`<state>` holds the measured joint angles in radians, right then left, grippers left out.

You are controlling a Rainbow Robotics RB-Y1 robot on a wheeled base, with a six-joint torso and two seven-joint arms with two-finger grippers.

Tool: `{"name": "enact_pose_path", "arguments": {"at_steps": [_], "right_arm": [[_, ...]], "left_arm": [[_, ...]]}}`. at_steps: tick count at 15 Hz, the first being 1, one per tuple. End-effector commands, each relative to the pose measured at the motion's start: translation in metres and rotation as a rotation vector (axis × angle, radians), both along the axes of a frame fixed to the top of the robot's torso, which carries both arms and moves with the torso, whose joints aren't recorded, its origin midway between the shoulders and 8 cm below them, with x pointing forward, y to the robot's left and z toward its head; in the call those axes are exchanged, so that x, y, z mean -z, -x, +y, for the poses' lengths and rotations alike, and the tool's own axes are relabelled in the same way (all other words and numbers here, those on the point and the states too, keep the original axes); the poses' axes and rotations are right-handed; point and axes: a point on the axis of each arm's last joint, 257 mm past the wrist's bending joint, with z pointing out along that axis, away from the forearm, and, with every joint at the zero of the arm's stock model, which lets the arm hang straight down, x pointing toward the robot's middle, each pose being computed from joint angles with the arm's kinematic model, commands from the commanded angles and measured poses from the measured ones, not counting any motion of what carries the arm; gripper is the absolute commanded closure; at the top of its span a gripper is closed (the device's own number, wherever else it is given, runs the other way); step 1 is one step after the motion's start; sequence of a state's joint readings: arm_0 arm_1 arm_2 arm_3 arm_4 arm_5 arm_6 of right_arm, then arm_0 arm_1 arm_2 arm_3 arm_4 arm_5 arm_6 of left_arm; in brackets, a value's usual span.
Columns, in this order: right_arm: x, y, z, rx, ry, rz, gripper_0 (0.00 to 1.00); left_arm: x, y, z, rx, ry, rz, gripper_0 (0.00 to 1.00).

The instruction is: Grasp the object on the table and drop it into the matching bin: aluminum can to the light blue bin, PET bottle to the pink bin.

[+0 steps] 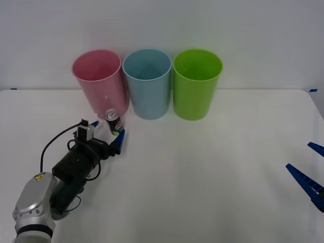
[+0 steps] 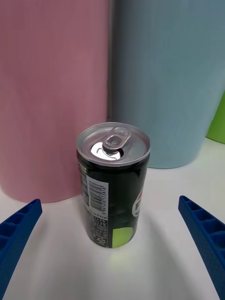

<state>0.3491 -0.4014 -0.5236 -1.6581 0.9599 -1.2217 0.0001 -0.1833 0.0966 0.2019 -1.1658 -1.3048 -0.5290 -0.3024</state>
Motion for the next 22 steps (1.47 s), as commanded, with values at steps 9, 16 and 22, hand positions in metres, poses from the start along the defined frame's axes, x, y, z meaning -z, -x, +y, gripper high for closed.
{"name": "enact_pose_path", "arguments": {"at_steps": [9, 16, 22], "right_arm": [[0.0, 0.0, 0.0, 0.0, 0.0, 0.0, 0.0], [0.0, 0.0, 0.0, 0.0, 0.0, 0.0, 0.0], [0.0, 0.0, 0.0, 0.0, 0.0, 0.0, 0.0]], "left_arm": [[-0.002, -0.025, -0.01, -0.038, -0.048, 0.008, 0.0], [-0.003, -0.029, -0.013, -0.053, -0.067, 0.01, 0.0], [-0.002, -0.029, -0.01, -0.057, -0.072, 0.01, 0.26]]}}
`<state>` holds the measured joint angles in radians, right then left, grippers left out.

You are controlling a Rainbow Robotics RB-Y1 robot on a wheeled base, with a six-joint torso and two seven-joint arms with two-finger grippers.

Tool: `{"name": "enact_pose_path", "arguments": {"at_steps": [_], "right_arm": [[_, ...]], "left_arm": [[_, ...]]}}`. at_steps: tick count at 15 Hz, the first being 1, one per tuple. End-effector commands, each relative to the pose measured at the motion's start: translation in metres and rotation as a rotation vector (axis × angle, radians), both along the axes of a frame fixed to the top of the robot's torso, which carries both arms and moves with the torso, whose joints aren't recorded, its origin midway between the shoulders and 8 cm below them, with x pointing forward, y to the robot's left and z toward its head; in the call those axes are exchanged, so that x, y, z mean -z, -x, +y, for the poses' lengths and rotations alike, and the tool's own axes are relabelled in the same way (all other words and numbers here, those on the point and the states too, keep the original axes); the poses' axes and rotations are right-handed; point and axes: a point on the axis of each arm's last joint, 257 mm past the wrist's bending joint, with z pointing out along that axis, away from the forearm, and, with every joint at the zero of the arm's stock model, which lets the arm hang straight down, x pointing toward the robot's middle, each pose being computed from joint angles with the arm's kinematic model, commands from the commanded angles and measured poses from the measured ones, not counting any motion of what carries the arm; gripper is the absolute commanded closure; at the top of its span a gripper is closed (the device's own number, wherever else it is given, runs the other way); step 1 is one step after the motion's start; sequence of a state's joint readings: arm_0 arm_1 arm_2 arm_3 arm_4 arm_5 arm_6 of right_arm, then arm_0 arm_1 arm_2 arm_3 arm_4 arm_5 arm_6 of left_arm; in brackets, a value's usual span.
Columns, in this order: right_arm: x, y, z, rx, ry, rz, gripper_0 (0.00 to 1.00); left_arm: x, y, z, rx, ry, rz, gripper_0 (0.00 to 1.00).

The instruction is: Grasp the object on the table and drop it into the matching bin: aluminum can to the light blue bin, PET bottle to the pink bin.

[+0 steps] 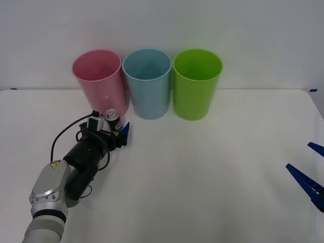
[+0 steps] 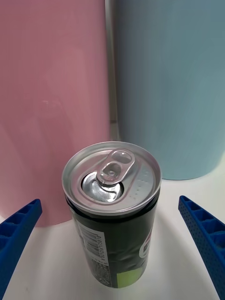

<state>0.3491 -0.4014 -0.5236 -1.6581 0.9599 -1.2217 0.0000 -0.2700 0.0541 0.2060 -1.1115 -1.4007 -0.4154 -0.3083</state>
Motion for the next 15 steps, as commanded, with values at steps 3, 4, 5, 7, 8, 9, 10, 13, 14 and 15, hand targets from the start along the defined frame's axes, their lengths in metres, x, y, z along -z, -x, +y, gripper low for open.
{"name": "enact_pose_path", "arguments": {"at_steps": [3, 4, 5, 7, 8, 9, 10, 13, 14, 15], "right_arm": [[0.0, 0.0, 0.0, 0.0, 0.0, 0.0, 0.0], [0.0, 0.0, 0.0, 0.0, 0.0, 0.0, 0.0], [0.0, 0.0, 0.0, 0.0, 0.0, 0.0, 0.0], [0.0, 0.0, 0.0, 0.0, 0.0, 0.0, 0.0], [0.0, 0.0, 0.0, 0.0, 0.0, 0.0, 0.0], [0.0, 0.0, 0.0, 0.0, 0.0, 0.0, 0.0], [0.0, 0.0, 0.0, 0.0, 0.0, 0.0, 0.0], [0.0, 0.0, 0.0, 0.0, 0.0, 0.0, 0.0], [0.0, 0.0, 0.0, 0.0, 0.0, 0.0, 0.0], [0.0, 0.0, 0.0, 0.0, 0.0, 0.0, 0.0]], "left_arm": [[0.0005, 0.0001, 0.0001, 0.002, -0.015, -0.002, 0.94], [0.0014, 0.0001, 0.0001, 0.001, -0.018, -0.001, 1.0], [0.0018, 0.0, 0.0001, -0.001, -0.02, 0.0, 1.0], [0.0046, 0.0007, -0.0006, 0.001, -0.02, 0.006, 1.0], [0.0044, 0.0009, -0.0017, 0.003, -0.018, 0.005, 1.0], [0.0045, 0.0009, -0.0024, 0.005, -0.019, 0.005, 1.0], [0.0045, 0.0009, -0.0024, 0.004, -0.016, 0.006, 1.0], [0.0034, 0.002, -0.0037, 0.014, -0.006, 0.004, 1.0], [0.0039, 0.004, -0.0024, 0.021, 0.001, 0.004, 1.0], [0.0039, 0.0074, 0.0038, 0.032, 0.002, 0.001, 1.0]]}}
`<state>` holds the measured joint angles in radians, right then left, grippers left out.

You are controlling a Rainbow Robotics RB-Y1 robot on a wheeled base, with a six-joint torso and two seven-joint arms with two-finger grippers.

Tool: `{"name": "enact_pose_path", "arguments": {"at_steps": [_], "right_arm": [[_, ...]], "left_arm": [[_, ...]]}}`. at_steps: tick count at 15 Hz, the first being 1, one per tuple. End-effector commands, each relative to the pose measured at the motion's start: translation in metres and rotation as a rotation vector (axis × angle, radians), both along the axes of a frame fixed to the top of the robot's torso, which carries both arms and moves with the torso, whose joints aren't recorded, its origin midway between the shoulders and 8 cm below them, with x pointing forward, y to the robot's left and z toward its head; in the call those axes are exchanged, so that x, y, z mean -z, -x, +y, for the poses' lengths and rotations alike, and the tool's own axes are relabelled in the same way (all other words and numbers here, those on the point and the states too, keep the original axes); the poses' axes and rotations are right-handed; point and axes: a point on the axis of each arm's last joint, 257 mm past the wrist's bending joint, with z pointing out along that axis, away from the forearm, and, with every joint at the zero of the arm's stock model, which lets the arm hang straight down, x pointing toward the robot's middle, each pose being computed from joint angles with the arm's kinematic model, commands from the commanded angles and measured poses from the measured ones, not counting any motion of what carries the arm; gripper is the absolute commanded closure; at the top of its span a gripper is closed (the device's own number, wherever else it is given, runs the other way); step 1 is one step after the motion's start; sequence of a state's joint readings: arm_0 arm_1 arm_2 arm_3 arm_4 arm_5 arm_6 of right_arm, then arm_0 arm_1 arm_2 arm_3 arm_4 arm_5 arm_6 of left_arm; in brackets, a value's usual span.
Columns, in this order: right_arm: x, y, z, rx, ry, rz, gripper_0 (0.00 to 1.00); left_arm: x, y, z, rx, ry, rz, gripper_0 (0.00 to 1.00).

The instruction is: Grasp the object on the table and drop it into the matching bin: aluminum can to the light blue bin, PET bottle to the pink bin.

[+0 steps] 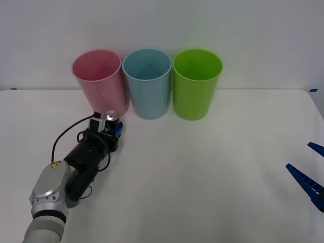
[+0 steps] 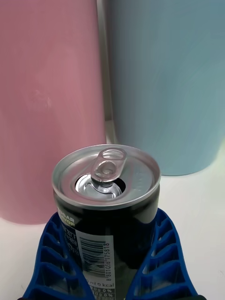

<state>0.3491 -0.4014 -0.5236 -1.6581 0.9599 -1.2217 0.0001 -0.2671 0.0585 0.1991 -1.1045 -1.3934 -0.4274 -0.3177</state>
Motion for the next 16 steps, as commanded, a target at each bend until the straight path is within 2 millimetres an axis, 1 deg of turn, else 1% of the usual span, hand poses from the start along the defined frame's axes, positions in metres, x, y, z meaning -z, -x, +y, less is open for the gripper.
{"name": "enact_pose_path", "arguments": {"at_steps": [1, 2, 5, 8, 12, 14, 16], "right_arm": [[0.0, 0.0, 0.0, 0.0, 0.0, 0.0, 0.0], [0.0, 0.0, 0.0, 0.0, 0.0, 0.0, 0.0], [0.0, 0.0, 0.0, 0.0, 0.0, 0.0, 0.0], [0.0, 0.0, 0.0, 0.0, 0.0, 0.0, 0.0], [0.0, 0.0, 0.0, 0.0, 0.0, 0.0, 0.0], [0.0, 0.0, 0.0, 0.0, 0.0, 0.0, 0.0], [0.0, 0.0, 0.0, 0.0, 0.0, 0.0, 0.0]], "left_arm": [[-0.001, 0.008, 0.011, 0.024, 0.013, -0.007, 1.0], [-0.003, 0.011, 0.015, 0.03, 0.013, -0.013, 1.0], [-0.012, 0.026, 0.035, 0.035, 0.016, -0.038, 1.0], [-0.028, 0.047, 0.06, 0.032, 0.031, -0.071, 1.0], [-0.05, 0.081, 0.09, 0.033, 0.06, -0.1, 1.0], [-0.063, 0.095, 0.099, 0.034, 0.076, -0.116, 1.0], [-0.077, 0.108, 0.103, 0.038, 0.101, -0.134, 1.0]]}}
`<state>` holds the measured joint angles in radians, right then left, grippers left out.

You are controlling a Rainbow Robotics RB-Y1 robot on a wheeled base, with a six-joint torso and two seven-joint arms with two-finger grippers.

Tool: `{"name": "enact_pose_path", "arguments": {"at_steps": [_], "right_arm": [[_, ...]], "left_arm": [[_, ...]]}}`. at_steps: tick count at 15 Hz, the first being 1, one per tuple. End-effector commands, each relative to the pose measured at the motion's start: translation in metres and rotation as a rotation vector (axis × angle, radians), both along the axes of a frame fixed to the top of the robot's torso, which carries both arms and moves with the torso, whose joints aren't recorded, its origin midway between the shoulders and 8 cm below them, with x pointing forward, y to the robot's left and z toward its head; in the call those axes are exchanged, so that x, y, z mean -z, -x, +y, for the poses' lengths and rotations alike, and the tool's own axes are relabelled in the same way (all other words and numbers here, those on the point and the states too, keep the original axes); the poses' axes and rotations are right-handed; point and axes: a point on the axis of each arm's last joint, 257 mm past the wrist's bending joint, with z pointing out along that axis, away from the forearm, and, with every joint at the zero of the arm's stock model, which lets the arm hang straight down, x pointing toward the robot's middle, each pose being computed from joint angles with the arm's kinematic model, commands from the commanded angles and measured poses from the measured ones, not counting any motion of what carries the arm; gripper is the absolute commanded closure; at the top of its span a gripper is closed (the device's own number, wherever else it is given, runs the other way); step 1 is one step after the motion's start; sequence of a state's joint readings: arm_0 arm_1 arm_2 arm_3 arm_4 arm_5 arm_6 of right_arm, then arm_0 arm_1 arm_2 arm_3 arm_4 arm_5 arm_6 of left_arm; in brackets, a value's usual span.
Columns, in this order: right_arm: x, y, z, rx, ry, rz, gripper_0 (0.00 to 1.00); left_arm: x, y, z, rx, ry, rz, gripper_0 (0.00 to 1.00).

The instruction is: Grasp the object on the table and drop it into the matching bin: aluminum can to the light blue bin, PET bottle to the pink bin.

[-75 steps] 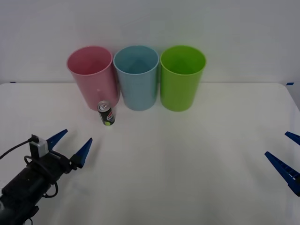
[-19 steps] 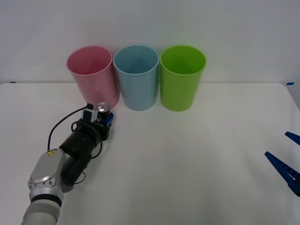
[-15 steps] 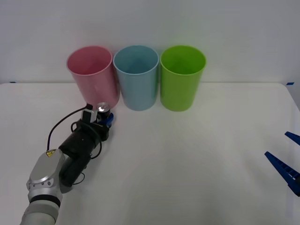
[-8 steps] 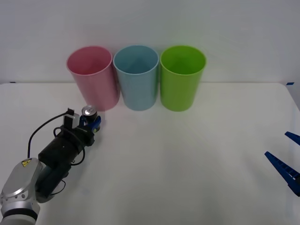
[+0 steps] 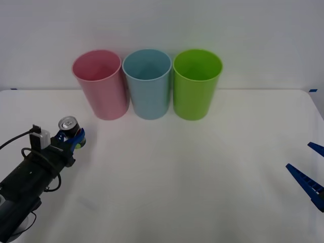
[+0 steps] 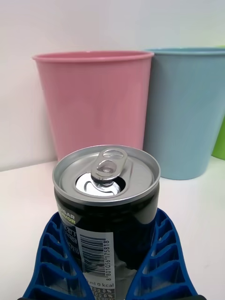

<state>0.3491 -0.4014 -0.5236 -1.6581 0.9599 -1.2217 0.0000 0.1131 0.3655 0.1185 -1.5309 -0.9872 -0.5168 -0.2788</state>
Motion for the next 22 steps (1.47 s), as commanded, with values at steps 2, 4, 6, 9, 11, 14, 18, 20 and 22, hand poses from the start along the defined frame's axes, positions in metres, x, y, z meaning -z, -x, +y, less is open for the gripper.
{"name": "enact_pose_path", "arguments": {"at_steps": [2, 4, 6, 9, 11, 14, 18, 20, 22], "right_arm": [[0.0, 0.0, 0.0, 0.0, 0.0, 0.0, 0.0], [0.0, 0.0, 0.0, 0.0, 0.0, 0.0, 0.0], [0.0, 0.0, 0.0, 0.0, 0.0, 0.0, 0.0], [0.0, 0.0, 0.0, 0.0, 0.0, 0.0, 0.0], [0.0, 0.0, 0.0, 0.0, 0.0, 0.0, 0.0], [0.0, 0.0, 0.0, 0.0, 0.0, 0.0, 0.0], [0.0, 0.0, 0.0, 0.0, 0.0, 0.0, 0.0], [0.0, 0.0, 0.0, 0.0, 0.0, 0.0, 0.0], [0.0, 0.0, 0.0, 0.0, 0.0, 0.0, 0.0]], "left_arm": [[-0.03, 0.019, 0.003, 0.008, 0.048, -0.044, 1.0], [-0.045, 0.021, 0.001, 0.015, 0.066, -0.068, 1.0], [-0.064, 0.022, -0.003, 0.023, 0.085, -0.096, 1.0], [-0.104, 0.02, -0.009, 0.015, 0.156, -0.138, 1.0], [-0.131, 0.02, -0.023, 0.053, 0.217, -0.163, 1.0], [-0.157, 0.005, -0.045, 0.096, 0.246, -0.186, 1.0], [-0.189, -0.024, -0.076, 0.153, 0.29, -0.206, 1.0], [-0.197, -0.052, -0.09, 0.162, 0.269, -0.215, 1.0], [-0.207, -0.079, -0.105, 0.175, 0.255, -0.219, 1.0]]}}
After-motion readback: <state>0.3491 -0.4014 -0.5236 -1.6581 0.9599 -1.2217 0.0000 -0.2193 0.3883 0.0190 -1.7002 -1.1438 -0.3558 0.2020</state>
